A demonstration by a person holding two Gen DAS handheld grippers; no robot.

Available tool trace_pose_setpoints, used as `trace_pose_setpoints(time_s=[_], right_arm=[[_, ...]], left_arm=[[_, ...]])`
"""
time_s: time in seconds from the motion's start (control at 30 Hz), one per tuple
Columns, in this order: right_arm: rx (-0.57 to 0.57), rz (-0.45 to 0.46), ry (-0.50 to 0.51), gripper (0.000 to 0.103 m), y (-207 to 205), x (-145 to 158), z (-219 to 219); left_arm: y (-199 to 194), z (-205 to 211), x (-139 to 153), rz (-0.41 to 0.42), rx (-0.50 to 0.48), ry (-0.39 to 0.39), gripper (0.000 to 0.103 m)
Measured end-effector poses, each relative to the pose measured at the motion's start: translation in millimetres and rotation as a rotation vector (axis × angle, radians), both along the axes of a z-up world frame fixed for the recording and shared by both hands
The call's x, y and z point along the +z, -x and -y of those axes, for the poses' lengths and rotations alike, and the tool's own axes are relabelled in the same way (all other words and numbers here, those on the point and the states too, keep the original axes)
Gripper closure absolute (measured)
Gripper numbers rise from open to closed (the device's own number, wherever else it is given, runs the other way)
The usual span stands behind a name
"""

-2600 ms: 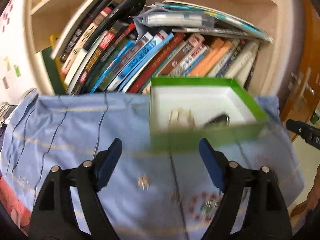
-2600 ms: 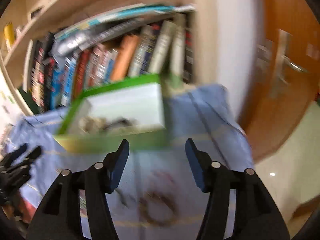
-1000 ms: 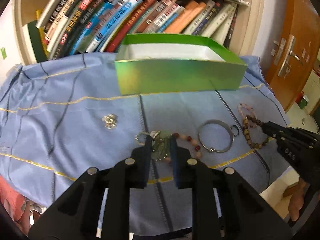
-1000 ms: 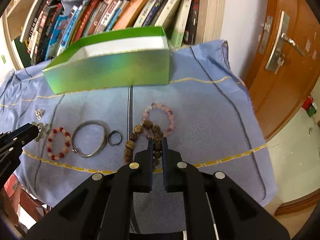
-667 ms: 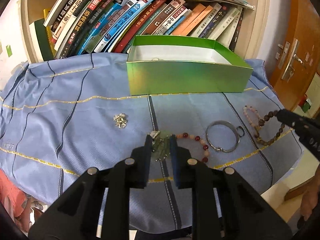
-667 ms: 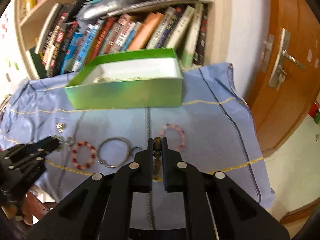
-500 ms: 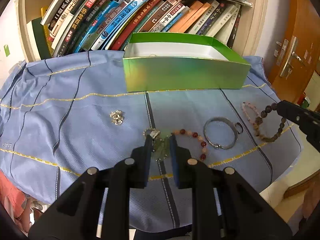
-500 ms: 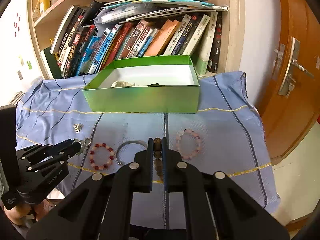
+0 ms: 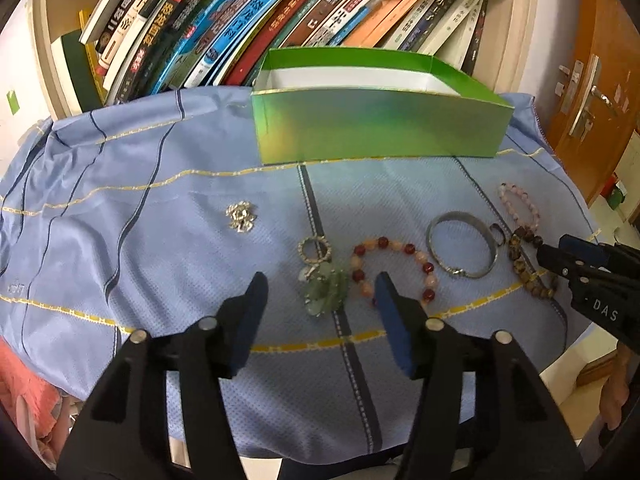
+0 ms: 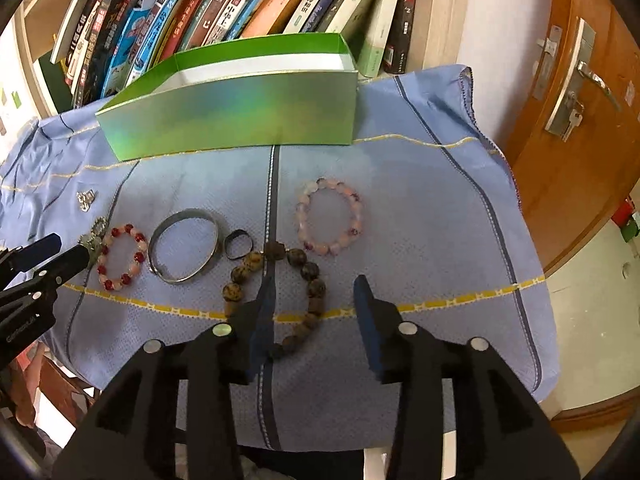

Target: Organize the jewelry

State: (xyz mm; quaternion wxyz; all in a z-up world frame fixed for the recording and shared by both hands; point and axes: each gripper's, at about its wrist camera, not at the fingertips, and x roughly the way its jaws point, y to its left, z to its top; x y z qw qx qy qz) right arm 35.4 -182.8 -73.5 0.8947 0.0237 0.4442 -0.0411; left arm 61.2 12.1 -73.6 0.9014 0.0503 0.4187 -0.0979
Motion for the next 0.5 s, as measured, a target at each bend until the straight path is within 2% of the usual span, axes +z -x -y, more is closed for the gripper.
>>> trace_pose_setpoints(time_s=[0.13, 0.37, 0.4, 0.43, 0.47, 0.5], right_arm=[[-0.012, -0.008, 0.027, 0.062, -5.0, -5.5, -1.6], [-0.014, 0.003, 0.025, 0.064, -9.0, -6.7, -2.2], [-0.006, 0.003, 0.014, 0.071, -8.6, -6.7, -2.3], [0.003, 0.002, -0.001, 0.077, -8.9, -7.0, -2.8], [0.008, 0.002, -0.006, 0.079, -9.2, -6.7, -3.7], [0.012, 0.002, -0.001, 0.085, -9.3, -6.6, -5.5]], left_arm=[[-5.0, 0.2, -5.9, -0.022, 0.006, -0.002, 0.043], [-8.3, 7.4, -9.5, -0.030, -0.013, 0.003, 0.043], [-8.7, 7.8, -10.5, -0.033, -0.018, 0.010, 0.045], [-8.7, 8.3, -10.7, -0.036, -0.022, 0.019, 0.055], [-9.0, 8.5, -11.1, -0.042, -0.027, 0.027, 0.061], [-9.2, 9.0, -11.2, -0.047, -0.029, 0.029, 0.068]])
